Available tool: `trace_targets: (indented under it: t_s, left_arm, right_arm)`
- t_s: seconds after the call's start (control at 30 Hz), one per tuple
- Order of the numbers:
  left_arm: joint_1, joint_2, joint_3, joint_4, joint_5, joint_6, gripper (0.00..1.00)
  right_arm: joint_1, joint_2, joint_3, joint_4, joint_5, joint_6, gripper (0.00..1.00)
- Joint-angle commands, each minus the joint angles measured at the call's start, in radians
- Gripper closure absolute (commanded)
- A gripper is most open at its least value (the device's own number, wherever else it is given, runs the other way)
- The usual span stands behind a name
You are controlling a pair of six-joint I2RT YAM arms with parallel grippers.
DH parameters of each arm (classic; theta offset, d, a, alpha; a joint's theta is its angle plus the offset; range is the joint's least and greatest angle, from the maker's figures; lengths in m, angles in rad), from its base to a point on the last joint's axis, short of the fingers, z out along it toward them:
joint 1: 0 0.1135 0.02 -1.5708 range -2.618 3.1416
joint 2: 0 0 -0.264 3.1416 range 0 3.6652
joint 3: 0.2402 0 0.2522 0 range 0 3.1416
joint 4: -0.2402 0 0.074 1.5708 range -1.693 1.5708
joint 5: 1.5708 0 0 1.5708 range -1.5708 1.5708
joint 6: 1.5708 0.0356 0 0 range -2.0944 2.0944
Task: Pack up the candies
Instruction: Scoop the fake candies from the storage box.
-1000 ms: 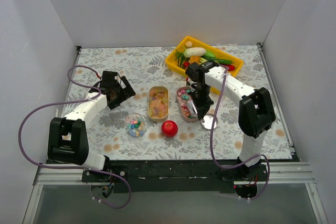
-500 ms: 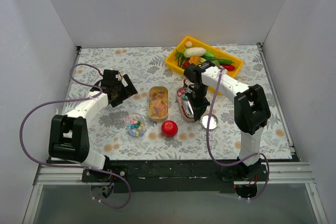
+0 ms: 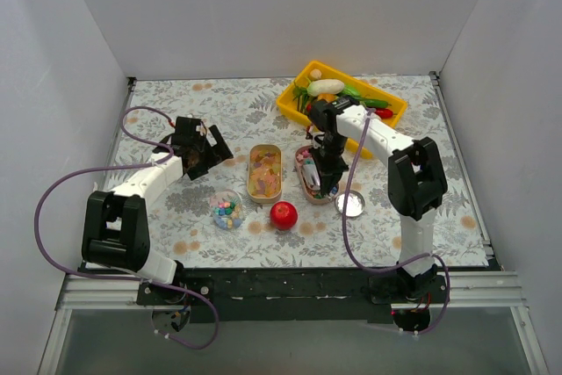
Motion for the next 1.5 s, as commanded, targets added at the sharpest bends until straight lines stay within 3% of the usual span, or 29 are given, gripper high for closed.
trace_targets:
  t_s: [0.0,0.2,0.63,1.03,1.47]
  left_arm:
    - [-0.004,-0.036,0.01,0.015,-0.01,0.002,0.02]
    - [-0.002,-0.042,0.004,0.013,-0.018,0.002,0.02]
    - [-0.012,-0.037,0.0,0.021,0.001,0.002,0.02]
    - [-0.025,-0.043,0.004,0.01,-0.016,-0.004,0.02]
    - [-0.025,-0.056,0.001,-0.007,-0.03,0.01,0.02]
  right_arm:
    - [-0.03,0.047,0.065,-0.013,-0.04,-0.008,0.99]
    - [-0.058,0.064,0.062,-0.013,-0.057,-0.009,0.99]
    - [-0.056,-0.087,-0.092,-0.015,-0.07,-0.005,0.99]
    - [-0.062,0.117,0.088,-0.012,-0.089,-0.011,0.99]
    - [-0.116,0.177,0.186,-0.012,-0.052,-0.008,0.99]
